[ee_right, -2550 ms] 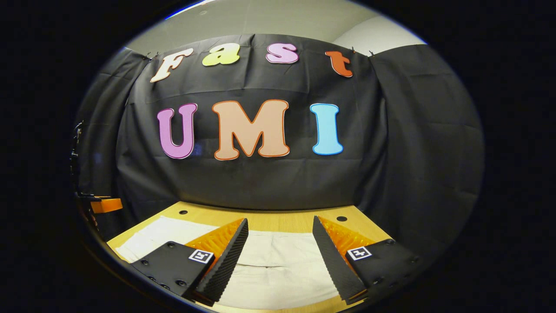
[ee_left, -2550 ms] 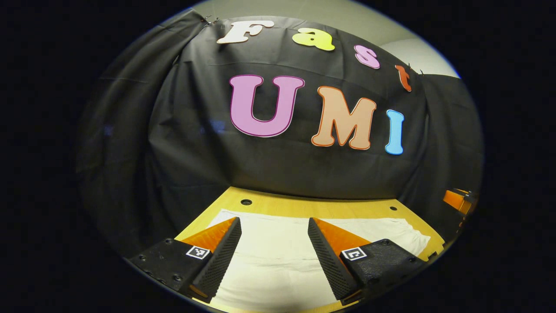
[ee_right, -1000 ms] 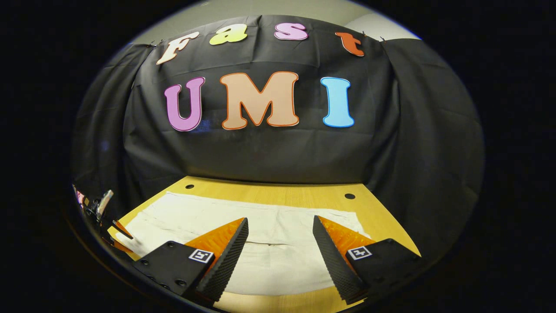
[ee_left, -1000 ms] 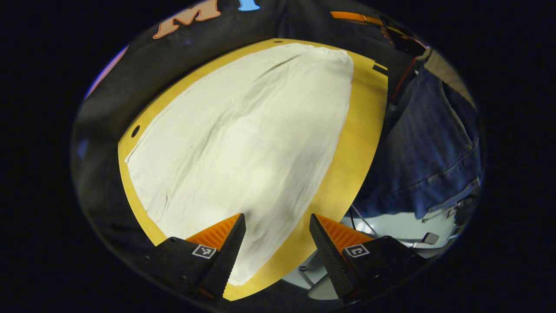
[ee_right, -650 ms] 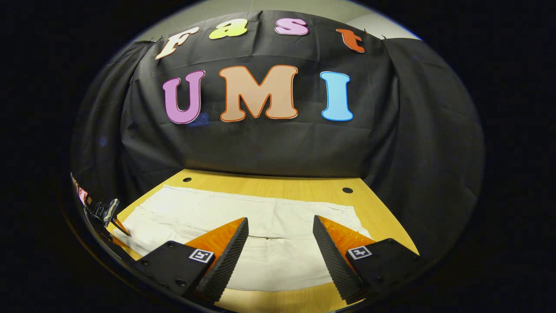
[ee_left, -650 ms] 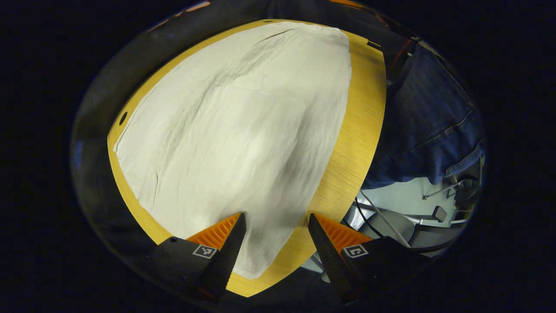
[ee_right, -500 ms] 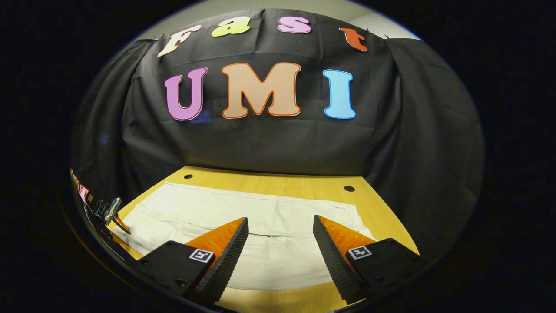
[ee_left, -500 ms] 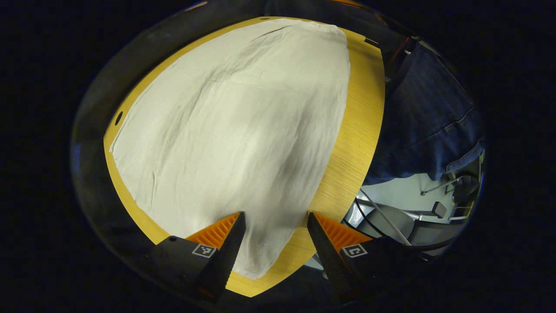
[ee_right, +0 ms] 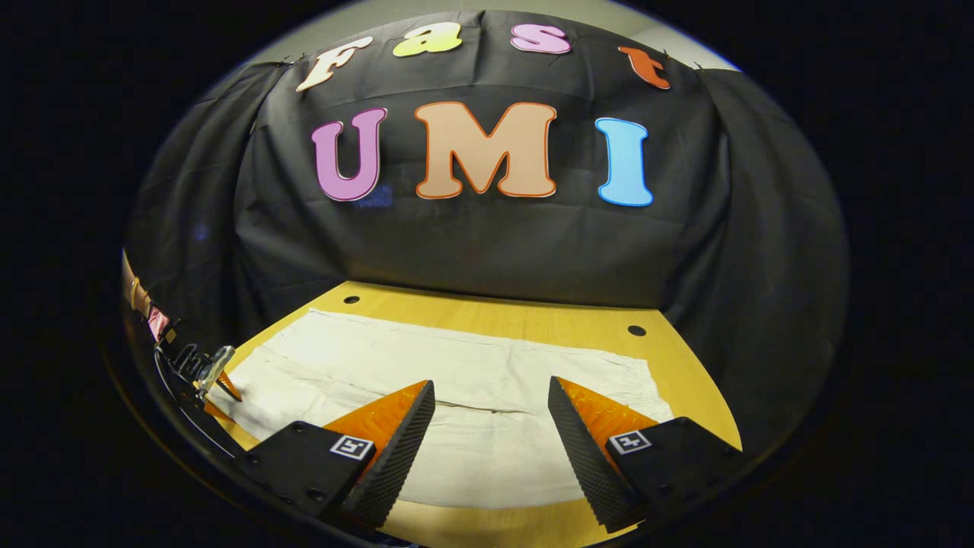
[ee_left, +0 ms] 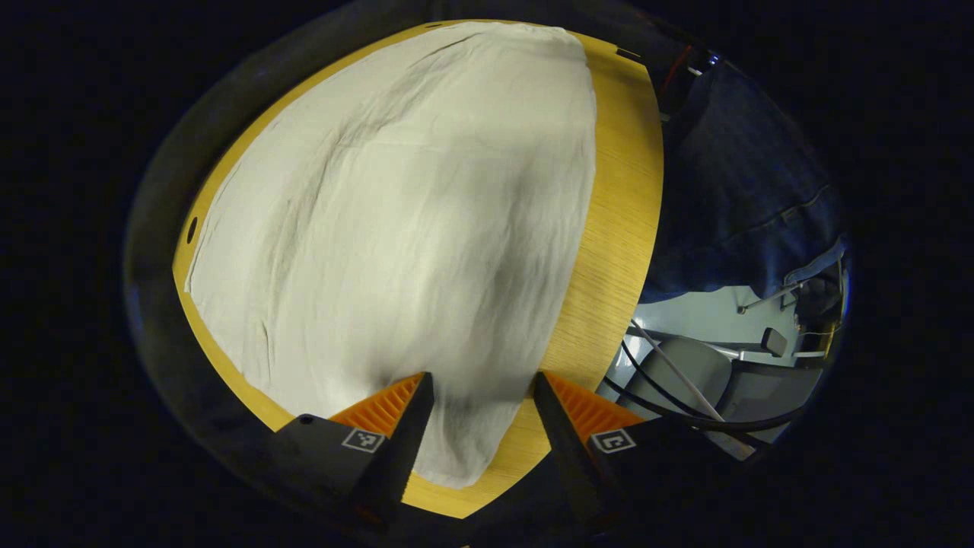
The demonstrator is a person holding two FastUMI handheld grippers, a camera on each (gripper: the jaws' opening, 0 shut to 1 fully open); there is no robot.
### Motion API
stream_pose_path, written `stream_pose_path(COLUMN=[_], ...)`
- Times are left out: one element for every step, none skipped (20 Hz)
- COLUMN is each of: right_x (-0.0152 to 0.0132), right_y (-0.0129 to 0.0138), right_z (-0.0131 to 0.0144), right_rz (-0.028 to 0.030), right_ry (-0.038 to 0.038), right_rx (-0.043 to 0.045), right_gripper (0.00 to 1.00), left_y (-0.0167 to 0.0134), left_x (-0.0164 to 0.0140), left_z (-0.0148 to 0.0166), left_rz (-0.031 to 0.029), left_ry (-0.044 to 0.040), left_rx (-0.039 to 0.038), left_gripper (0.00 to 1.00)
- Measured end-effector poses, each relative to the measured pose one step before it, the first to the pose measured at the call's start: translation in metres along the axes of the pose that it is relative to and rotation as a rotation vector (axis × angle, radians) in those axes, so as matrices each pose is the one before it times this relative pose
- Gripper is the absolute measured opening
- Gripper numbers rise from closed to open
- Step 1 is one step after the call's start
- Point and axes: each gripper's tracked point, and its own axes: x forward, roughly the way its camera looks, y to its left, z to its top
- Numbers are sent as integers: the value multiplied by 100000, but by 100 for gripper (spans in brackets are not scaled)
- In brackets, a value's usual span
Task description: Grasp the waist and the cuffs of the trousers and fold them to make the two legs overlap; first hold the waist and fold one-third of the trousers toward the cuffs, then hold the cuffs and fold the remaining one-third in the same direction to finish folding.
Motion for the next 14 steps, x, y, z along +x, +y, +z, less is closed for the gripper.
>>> stream_pose_path(right_x=[102, 86, 130, 179, 80, 132, 53, 153, 326, 224, 363, 269, 196, 113], right_y=[295, 196, 132, 198, 295, 154, 223, 140, 43, -18, 85, -156, -256, -488], right_z=[-173, 5, -46, 19, -222, -95, -292, -372, -650, -787, -893, -1040, -1430, -1400], right_rz=[1610, 1441, 1278, 1429, 1661, 1738, 1774, 2194, 1471, 1817, 2114, 2005, 1748, 1662], right_ry=[470, 4, 424, 471, 646, 701, 786, 1323, 1515, 2301, 2687, 2813, 3382, 3887], right_rx=[-685, -830, -1248, -1532, -1487, -1366, -1037, -845, -1283, -1531, -1715, -2126, -2609, -3270], right_gripper=[96, 96, 96, 92, 96, 93, 96, 97, 97, 98, 98, 98, 98, 98], left_y=[94, 119, 120, 182, 322, 145, 128, 402, -69, -38, -35, 11, 22, 27], left_x=[-37, -106, -31, -121, -93, 267, 192, 254, 45, -183, -21, 43, -21, 43], left_z=[35, 24, 30, 43, 43, 92, 107, -26, -5, -46, -32, 30, 64, -108], left_rz=[309, 327, 470, 1161, 1253, -524, -605, -412, -171, -122, -201, -304, -375, -330], left_ry=[611, 1041, 604, 724, 360, -359, -924, -330, -258, 299, 179, 467, 301, 431], left_rx=[235, -94, -487, -560, -95, -169, 1051, 1068, 669, 166, 54, 227, 304, -50], left_gripper=[64, 57, 43, 36, 19, 10, 1, 0, 0, 0, 0, 0, 0, 0])
